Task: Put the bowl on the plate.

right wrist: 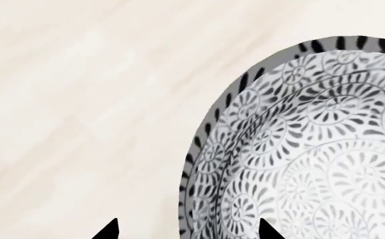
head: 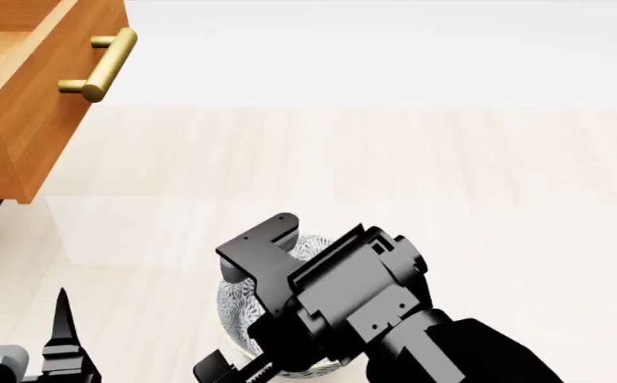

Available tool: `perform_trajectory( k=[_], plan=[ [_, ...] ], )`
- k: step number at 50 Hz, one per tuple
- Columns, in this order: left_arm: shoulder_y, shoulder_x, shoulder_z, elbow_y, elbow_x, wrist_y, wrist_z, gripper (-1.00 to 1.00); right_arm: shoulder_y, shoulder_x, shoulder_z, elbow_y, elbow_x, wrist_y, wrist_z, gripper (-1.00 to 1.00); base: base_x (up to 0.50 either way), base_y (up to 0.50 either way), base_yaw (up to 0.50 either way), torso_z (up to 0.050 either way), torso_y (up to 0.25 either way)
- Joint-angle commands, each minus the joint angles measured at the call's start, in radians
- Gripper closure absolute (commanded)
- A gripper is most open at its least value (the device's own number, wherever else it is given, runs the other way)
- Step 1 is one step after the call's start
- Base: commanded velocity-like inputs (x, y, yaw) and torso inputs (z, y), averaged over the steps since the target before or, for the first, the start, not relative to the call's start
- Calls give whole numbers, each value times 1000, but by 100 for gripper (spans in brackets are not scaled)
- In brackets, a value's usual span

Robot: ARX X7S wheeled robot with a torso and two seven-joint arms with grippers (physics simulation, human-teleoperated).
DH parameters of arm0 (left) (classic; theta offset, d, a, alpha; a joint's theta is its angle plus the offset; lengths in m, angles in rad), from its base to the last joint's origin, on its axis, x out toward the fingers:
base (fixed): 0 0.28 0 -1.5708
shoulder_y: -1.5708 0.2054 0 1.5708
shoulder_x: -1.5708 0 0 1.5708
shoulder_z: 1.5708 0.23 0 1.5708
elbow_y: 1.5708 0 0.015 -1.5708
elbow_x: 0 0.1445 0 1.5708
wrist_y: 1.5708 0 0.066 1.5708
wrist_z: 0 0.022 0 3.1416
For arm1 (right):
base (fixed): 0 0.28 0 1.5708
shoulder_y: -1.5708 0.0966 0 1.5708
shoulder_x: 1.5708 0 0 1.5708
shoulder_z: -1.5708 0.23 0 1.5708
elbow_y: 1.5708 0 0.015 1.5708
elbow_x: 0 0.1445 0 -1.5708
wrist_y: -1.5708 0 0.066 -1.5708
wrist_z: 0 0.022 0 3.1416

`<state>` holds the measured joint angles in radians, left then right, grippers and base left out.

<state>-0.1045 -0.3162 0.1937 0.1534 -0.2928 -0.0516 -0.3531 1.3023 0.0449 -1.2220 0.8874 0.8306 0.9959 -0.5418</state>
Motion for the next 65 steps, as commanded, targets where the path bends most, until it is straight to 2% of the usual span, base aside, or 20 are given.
perform_trajectory(
  k=[1, 7, 8, 23, 28, 32, 39, 56, 65],
  plan=[
    [-1, -2, 4, 0, -1, 1, -2, -100, -4, 3, -8, -5, 0, -1, 1, -100, 0, 0, 0, 0, 0],
    [2, -4, 5, 5, -2, -2, -6, -100, -6, 10, -19, -27, -5, -5, 2, -100, 0, 0, 0, 0, 0],
    [2, -4, 6, 5, -1, 0, -6, -100, -6, 10, -18, -26, -7, -8, 12, 100, 0, 0, 0, 0, 0],
    [2, -9, 11, 19, -6, -8, -10, -100, -9, 65, -7, -153, 19, 49, 81, 100, 0, 0, 0, 0, 0],
    [6, -11, 11, 22, -9, -5, -9, -100, 8, 125, 40, -279, 56, 111, 179, 100, 0, 0, 0, 0, 0],
    [8, -14, 10, 28, -13, -5, -9, -100, 32, 175, 17, -402, 39, 170, 264, 100, 0, 0, 0, 0, 0],
    [13, -18, 7, 34, -18, -4, -12, -100, 62, 256, 103, -561, 98, 265, 400, 100, 0, 0, 0, 0, 0],
    [12, -22, 8, 44, -23, -4, -17, -100, 181, 365, 205, -736, 153, 397, 556, 100, 0, 0, 0, 0, 0],
    [14, -25, 10, 54, -25, -5, -21, -100, 312, 395, 204, -796, 189, 541, 610, 100, 0, 0, 0, 0, 0]
  ],
)
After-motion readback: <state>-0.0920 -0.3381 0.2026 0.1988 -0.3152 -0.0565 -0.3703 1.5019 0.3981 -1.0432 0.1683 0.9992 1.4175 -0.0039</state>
